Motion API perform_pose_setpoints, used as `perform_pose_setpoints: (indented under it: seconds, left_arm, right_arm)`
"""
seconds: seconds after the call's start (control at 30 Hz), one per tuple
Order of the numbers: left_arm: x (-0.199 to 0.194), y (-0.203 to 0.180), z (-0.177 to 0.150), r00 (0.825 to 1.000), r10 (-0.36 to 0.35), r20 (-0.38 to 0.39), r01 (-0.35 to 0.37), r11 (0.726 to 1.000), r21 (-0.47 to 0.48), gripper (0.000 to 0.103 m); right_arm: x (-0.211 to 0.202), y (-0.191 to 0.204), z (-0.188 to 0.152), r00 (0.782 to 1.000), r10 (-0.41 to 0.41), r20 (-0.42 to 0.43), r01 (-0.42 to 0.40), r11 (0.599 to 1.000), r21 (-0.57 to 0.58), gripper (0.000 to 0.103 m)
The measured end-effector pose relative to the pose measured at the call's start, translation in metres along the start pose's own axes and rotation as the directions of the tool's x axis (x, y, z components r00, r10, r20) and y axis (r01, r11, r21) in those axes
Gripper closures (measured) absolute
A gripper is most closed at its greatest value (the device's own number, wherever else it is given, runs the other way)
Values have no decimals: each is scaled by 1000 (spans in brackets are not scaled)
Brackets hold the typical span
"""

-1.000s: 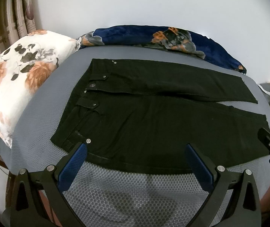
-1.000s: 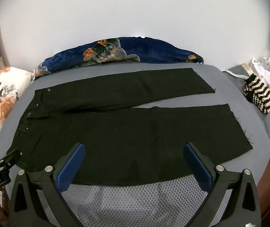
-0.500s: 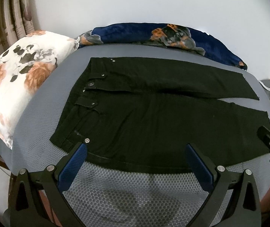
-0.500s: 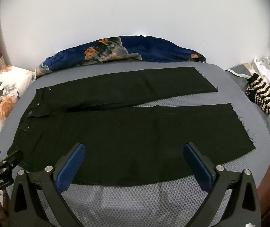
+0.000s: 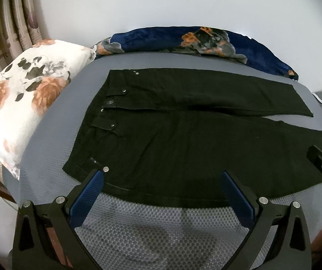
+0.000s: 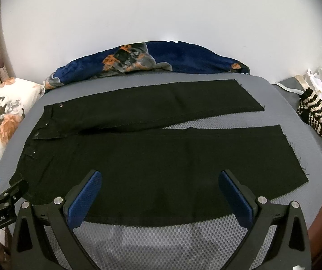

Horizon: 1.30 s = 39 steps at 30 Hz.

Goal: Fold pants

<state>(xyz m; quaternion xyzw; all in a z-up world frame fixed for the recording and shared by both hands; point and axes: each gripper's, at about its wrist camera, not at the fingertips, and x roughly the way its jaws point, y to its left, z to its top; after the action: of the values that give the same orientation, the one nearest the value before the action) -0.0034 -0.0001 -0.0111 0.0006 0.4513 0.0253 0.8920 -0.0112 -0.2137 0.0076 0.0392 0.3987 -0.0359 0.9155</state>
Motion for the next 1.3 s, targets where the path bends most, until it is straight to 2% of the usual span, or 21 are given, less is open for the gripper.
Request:
perform_pose_setpoints:
  seconds: [0.4,1.0,1.3]
  left_arm:
    - [6,-5,4,1000,-6,-14,6,1000,20,1]
    - [11,1,1,1000,-14,-22,14,1000,0,1]
    - [18,-4,1,999,-32,-27,32,999,12,1]
  right_arm:
    - [-1,0,3,1000,-23,4,23,1000,-12,0]
    - [-2,11,8,999,-41,25,42,998,-50,0]
    - [-2,1,12,996,-73,50,74,997,-11,0]
